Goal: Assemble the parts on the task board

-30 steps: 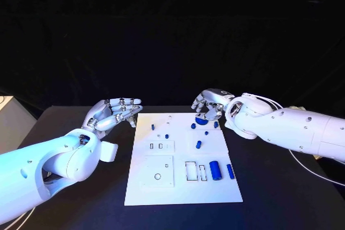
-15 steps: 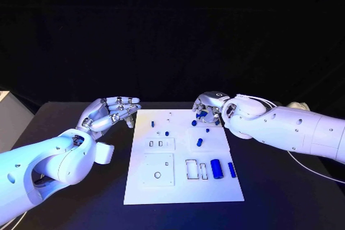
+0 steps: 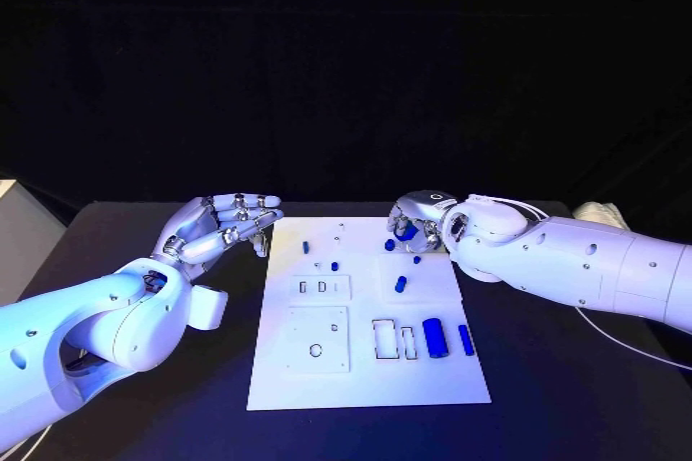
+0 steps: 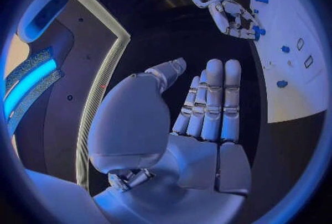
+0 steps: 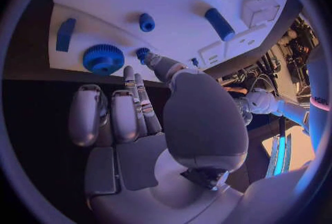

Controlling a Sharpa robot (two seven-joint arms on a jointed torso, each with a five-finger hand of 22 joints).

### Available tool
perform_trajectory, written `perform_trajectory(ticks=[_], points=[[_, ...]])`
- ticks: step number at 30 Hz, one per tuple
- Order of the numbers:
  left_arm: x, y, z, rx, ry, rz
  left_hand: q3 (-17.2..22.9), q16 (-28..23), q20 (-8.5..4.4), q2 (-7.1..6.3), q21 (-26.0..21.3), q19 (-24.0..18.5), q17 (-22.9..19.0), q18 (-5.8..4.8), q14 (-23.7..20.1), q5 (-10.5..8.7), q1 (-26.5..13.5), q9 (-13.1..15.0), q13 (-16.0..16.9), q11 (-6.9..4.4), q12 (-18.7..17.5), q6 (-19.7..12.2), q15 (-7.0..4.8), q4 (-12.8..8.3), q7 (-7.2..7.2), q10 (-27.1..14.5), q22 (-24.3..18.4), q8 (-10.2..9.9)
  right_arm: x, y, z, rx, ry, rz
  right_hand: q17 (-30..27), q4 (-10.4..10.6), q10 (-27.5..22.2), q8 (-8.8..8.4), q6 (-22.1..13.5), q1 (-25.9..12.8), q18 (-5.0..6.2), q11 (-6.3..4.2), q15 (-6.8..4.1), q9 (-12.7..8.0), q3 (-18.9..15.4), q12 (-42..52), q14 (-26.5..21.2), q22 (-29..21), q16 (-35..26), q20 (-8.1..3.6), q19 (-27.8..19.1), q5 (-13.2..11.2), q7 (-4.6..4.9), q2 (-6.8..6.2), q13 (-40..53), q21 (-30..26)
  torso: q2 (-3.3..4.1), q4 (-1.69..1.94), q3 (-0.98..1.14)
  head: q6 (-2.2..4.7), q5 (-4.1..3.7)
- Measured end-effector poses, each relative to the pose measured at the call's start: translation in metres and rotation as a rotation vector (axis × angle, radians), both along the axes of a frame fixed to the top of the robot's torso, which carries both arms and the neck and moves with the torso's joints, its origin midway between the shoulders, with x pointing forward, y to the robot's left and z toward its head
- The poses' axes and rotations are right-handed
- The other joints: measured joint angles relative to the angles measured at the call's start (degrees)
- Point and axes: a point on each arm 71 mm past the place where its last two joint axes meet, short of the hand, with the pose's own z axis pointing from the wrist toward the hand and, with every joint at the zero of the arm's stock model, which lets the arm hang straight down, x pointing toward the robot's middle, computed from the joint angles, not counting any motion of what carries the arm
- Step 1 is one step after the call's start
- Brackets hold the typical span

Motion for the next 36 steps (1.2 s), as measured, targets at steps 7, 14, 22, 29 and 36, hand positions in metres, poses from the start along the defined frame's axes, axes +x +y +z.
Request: perform_trajectory(ticks=[7,14,22,29,36], points=[[0.0004,0.0003,0.0003,0.001,0.002,-0.001,0.00,0.00,0.00,0.00,0.28,0.00,0.03,0.00,0.00,0.00,0.00,0.00,0.00,0.00,0.00,0.00,0.00,0.00,0.00,0.00,0.08,0.00,0.0000,0.0013,-0.0035,-0.005,0.008,-0.002,0.00,0.18,0.00,0.00,0.00,0.00,0.00,0.00,0.00,0.11,-0.18,0.00,0.00,0.05,0.26,-0.01,-0.01,0.00,0.00,0.00,0.14,0.00,0.26,0.14,-0.04,-0.01,-0.23],[0.0006,0.0004,0.0007,0.002,0.003,-0.003,0.00,0.22,0.00,0.00,0.28,0.00,0.03,0.00,-0.01,0.00,0.00,-0.01,-0.01,0.00,0.00,0.00,0.01,0.00,0.00,0.01,0.08,0.00,0.0000,0.0044,-0.0038,-0.003,0.006,0.003,0.26,0.19,0.23,0.31,0.28,0.29,0.01,-0.22,0.00,0.37,-0.16,0.00,0.00,0.56,0.70,-0.01,-0.01,0.01,-0.25,0.33,0.38,0.31,0.46,0.23,-0.07,-0.05,-0.19],[0.0014,0.0015,0.0005,0.006,0.008,-0.001,0.00,0.22,0.00,0.00,0.51,0.00,0.09,0.00,-0.01,0.00,0.00,0.05,-0.01,0.21,0.00,0.00,0.01,0.00,0.00,-0.20,0.13,0.00,-0.0003,0.0068,-0.0039,0.006,0.001,0.008,0.70,1.14,2.25,1.60,1.98,0.45,-0.90,-0.79,0.00,1.34,0.81,0.31,0.00,2.51,1.32,-0.23,0.81,0.45,-0.51,1.24,0.88,1.69,0.64,0.25,-0.09,-0.12,-0.15],[0.0021,0.0027,-0.0001,0.011,0.017,0.003,0.00,0.48,0.00,0.00,0.51,0.00,0.08,0.00,-0.01,0.00,0.01,0.04,-0.01,0.00,0.00,0.00,0.01,0.00,0.00,-0.41,0.13,0.00,-0.0004,0.0072,-0.0037,0.009,-0.003,0.007,0.95,1.27,5.01,3.33,4.13,1.55,-0.90,-1.41,-0.52,2.79,1.97,0.68,0.31,4.13,1.89,-0.85,1.42,0.45,-1.42,2.33,1.50,2.91,0.77,0.34,-0.13,-0.07,-0.23],[0.0012,0.0010,-0.0004,0.013,0.027,-0.004,0.00,0.47,0.00,0.00,0.51,0.00,0.08,-0.01,-0.01,0.00,0.01,0.04,-0.01,0.00,0.00,0.00,0.01,0.00,0.00,-0.41,0.12,0.00,0.0004,0.0081,-0.0030,0.006,-0.006,0.003,0.95,0.76,6.27,4.22,4.75,1.97,-0.89,-2.14,-0.85,3.92,2.54,0.64,0.40,5.03,2.20,-1.15,1.73,0.41,-2.03,2.75,1.97,3.33,0.92,0.34,-0.16,-0.07,-0.31]])
